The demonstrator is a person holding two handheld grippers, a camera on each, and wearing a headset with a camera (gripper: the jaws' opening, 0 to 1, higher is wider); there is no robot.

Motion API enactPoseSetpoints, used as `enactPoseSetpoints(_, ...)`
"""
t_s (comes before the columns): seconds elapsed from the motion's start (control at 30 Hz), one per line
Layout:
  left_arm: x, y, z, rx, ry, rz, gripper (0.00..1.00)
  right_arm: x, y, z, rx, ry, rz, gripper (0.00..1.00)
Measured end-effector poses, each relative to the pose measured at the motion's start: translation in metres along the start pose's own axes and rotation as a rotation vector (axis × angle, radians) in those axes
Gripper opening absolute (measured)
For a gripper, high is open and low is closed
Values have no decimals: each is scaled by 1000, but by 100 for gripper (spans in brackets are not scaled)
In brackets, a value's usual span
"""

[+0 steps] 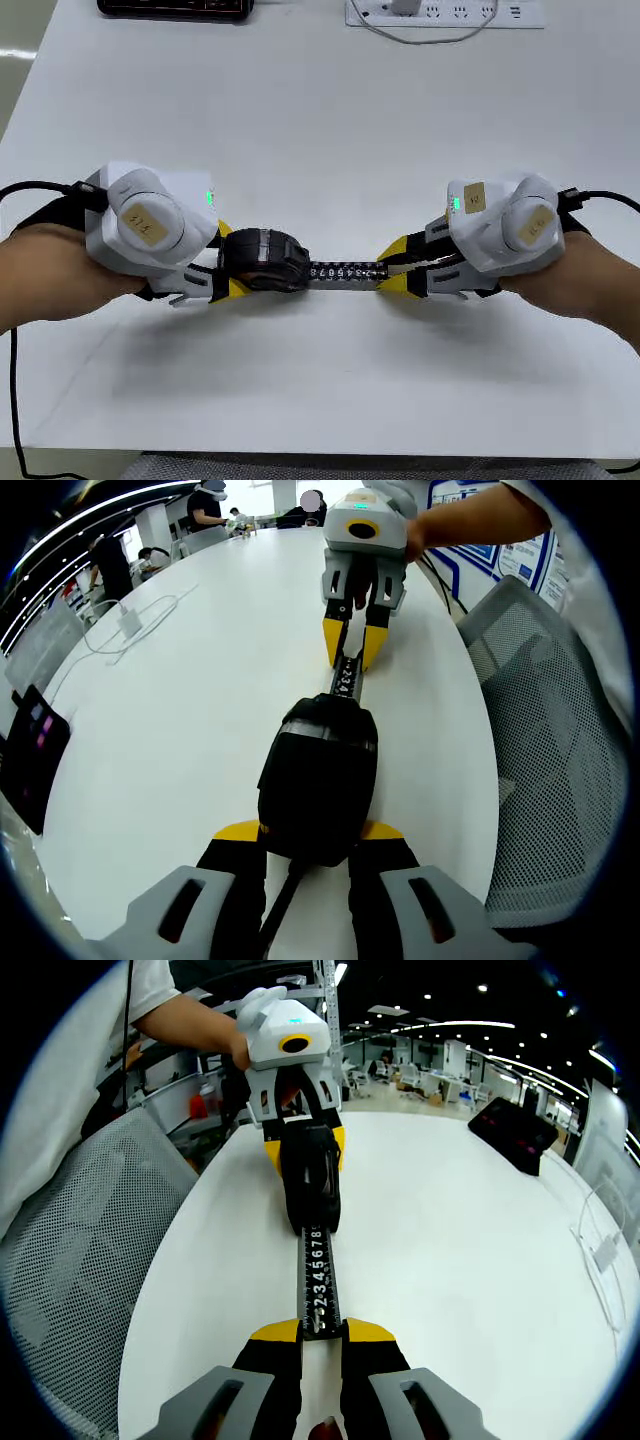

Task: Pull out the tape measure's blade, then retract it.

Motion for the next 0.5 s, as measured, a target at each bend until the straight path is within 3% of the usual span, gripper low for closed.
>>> enactPoseSetpoints(0.5,-1,0,0,-1,3,-5,26,10,-12,1,9,-3,-27,10)
Point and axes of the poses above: the centre of the closed fingertips' face, and the gripper's own axes: y roughly forward along the fingers, z roughly to its right, x roughly out of its underside, the point moved 6 cm from there along -y, roughly backward along the fingers, and after that the axes turned 4 degrees about -x, right-handed, at the moved point
